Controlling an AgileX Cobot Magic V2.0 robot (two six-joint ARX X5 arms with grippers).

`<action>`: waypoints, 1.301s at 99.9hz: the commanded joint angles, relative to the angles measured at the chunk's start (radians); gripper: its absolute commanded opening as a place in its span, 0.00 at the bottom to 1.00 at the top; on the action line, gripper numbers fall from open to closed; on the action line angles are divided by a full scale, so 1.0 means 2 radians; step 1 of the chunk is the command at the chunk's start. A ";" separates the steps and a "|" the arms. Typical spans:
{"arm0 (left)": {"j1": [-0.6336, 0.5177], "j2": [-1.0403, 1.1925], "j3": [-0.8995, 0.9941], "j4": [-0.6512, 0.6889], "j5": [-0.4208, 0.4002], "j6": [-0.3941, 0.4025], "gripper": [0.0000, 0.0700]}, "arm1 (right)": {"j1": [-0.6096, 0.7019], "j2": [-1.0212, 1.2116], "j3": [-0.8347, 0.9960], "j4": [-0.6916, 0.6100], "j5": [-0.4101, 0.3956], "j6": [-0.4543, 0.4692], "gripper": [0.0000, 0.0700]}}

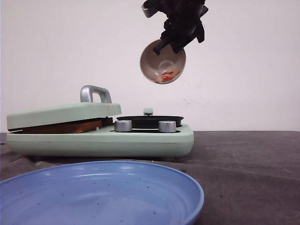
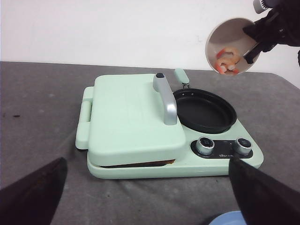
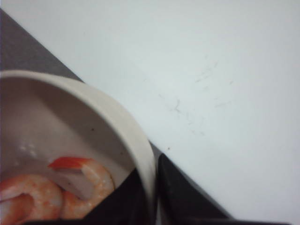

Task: Make breakfast with bread and shrimp
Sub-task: 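Lift the bowl over the black pan and tip shrimp into it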

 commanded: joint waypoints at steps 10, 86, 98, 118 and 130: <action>-0.002 -0.001 0.001 0.003 0.000 0.011 0.91 | 0.005 0.009 0.012 0.032 0.003 -0.041 0.00; -0.002 -0.001 0.001 -0.018 0.001 0.047 0.90 | 0.036 0.086 0.012 0.186 0.080 -0.214 0.00; -0.002 -0.001 0.001 -0.018 0.001 0.047 0.90 | 0.042 0.086 0.012 0.231 0.094 -0.251 0.00; -0.002 -0.004 0.001 -0.016 0.001 0.049 0.90 | 0.053 0.086 0.012 0.282 0.111 -0.262 0.00; -0.002 -0.008 0.001 -0.016 0.001 0.049 0.90 | 0.057 0.086 0.012 0.301 0.119 -0.259 0.00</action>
